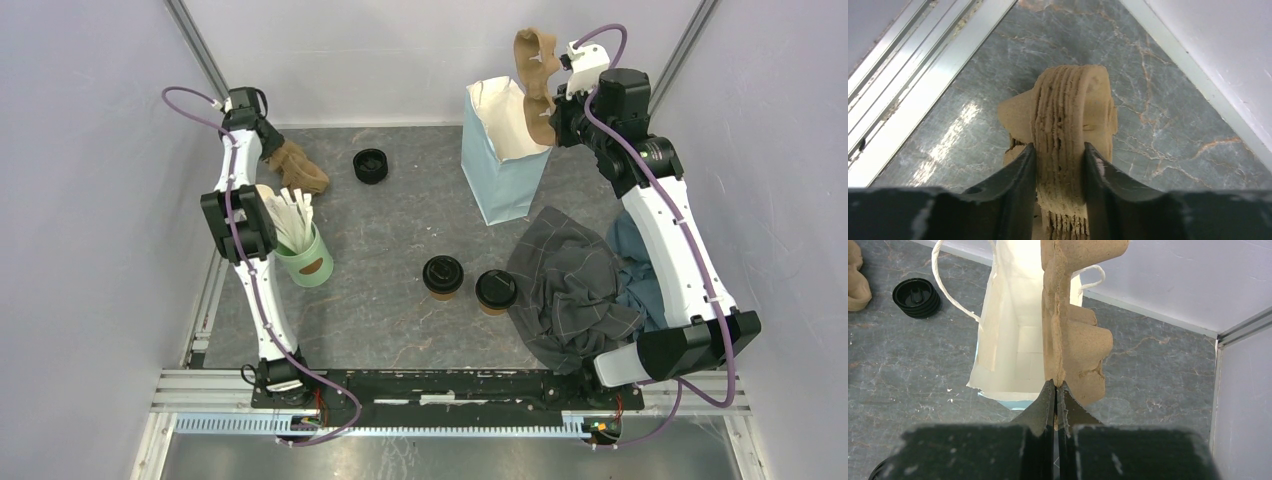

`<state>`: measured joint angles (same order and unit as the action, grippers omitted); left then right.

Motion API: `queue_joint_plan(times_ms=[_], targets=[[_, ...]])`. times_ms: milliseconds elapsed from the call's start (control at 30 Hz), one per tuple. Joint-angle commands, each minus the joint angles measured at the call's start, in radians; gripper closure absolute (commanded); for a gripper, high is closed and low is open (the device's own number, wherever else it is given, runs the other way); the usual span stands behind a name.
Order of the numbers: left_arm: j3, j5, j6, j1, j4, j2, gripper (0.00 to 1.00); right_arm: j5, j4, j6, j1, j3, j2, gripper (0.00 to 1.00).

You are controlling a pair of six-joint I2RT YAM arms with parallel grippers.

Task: Pack the takeout coffee

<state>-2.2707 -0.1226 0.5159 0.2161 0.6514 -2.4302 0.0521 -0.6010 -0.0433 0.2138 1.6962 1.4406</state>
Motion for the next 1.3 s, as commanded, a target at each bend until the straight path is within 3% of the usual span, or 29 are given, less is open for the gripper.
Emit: queue_joint_plan(times_ms=[0,200,533,800,867,1033,1267], targets=[[0.027,0.109,0.052,0.004,-0.08,0.009,0.65,-0.001,0.03,-0.01,-0.004,0.016,-0.037,1.0],[0.153,0.311,0.116,0.036,-0.282,0.067,0.82,-0.003,0.031,-0.01,-0.004,0.019,-0.036,1.0],[0.357,0.553,0.195,0.092,-0.548,0.093,0.84,-0.009,0.029,-0.013,-0.005,0.014,-0.046,1.0],[0.384,0.522,0.145,0.114,-0.489,0.108,0.6,0.004,0.031,-0.013,-0.004,0.017,-0.058,1.0],[0.385,0.495,0.128,0.113,-0.459,0.119,0.45,0.009,0.031,-0.012,-0.003,0.014,-0.064,1.0],[0.36,0.404,0.099,0.108,-0.362,0.172,0.21,0.01,0.03,-0.012,0.012,0.004,-0.084,1.0],[0.286,0.318,0.09,0.1,-0.176,0.231,0.09,-0.046,0.028,-0.044,0.099,-0.018,-0.128,1.0]])
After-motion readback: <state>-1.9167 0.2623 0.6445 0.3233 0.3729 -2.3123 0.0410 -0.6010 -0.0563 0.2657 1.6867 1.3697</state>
